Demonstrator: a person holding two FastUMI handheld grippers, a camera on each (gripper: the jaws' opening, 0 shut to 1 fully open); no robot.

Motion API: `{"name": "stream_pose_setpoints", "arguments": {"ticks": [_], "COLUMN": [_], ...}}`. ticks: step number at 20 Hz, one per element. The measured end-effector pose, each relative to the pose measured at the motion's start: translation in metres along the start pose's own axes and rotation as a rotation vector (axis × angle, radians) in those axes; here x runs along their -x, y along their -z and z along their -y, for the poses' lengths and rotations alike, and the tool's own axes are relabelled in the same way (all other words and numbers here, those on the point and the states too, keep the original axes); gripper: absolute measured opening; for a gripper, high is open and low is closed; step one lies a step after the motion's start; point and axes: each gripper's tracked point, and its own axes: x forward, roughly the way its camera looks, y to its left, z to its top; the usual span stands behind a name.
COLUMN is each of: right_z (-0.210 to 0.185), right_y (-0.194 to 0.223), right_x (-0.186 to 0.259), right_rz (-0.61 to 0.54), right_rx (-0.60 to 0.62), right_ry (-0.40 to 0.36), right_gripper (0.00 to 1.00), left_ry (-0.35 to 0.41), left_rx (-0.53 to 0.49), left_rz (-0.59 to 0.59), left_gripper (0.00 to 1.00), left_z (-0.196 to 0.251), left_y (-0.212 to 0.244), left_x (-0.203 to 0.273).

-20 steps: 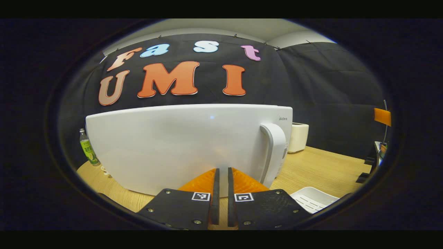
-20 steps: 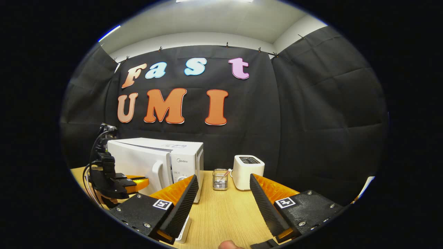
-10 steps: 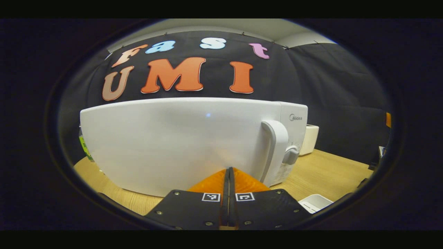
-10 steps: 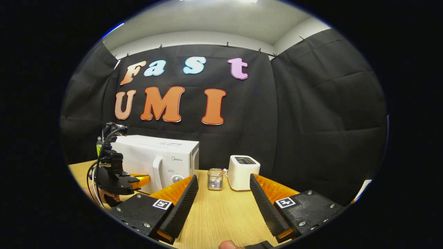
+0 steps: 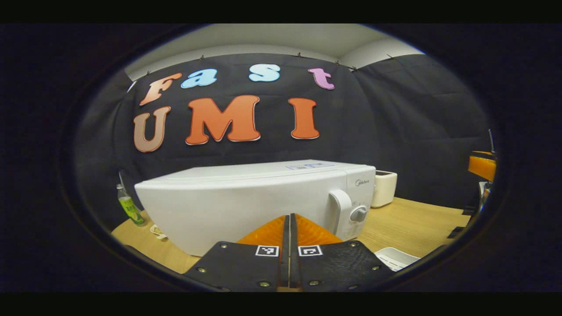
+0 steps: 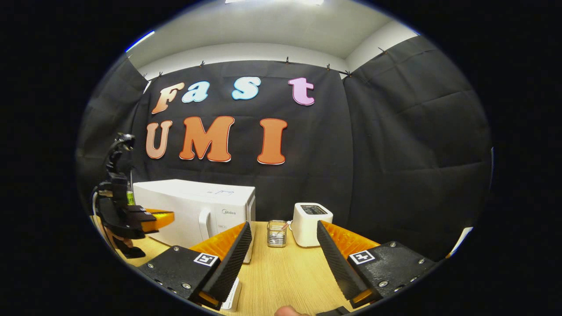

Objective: Open the microwave oven with the left hand, put the food in, and close the microwave oven.

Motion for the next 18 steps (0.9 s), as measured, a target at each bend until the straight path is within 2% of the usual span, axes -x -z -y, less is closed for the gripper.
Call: {"name": "stream_pose_setpoints", "arguments": {"ticks": [2,9,10,13,14,15,16,17,18], "right_z": [-0.004,-0.033,-0.038,-0.055,-0.061,-0.067,-0.072,-0.076,-0.079], "right_y": [-0.012,-0.075,-0.084,-0.114,-0.125,-0.134,-0.142,-0.150,-0.157], "right_x": [-0.003,-0.003,-0.003,-0.003,-0.001,0.002,0.004,0.006,0.007], "right_rz": [0.013,0.074,0.084,0.109,0.121,0.131,0.144,0.159,0.171], "right_rx": [0.001,0.003,0.009,0.022,0.017,0.010,0.006,0.005,0.007], "right_ry": [0.005,-0.030,-0.036,-0.053,-0.063,-0.074,-0.085,-0.093,-0.097], "right_gripper": [0.93,0.93,0.93,0.92,0.93,0.93,0.92,0.92,0.92], "left_ry": [-0.013,-0.151,-0.178,-0.220,-0.227,-0.240,-0.257,-0.283,-0.302], "left_rx": [-0.003,-0.056,-0.061,-0.039,-0.029,-0.019,-0.011,-0.007,-0.005], "left_rz": [0.037,0.119,0.124,0.152,0.160,0.168,0.181,0.189,0.201], "left_gripper": [0.01,0.03,0.14,0.14,0.05,0.14,0.14,0.05,0.07], "left_z": [-0.017,-0.099,-0.112,-0.139,-0.148,-0.158,-0.168,-0.180,-0.191], "left_y": [-0.031,-0.123,-0.132,-0.159,-0.167,-0.174,-0.181,-0.186,-0.193], "left_x": [0.025,0.122,0.135,0.170,0.179,0.189,0.197,0.206,0.214]}}
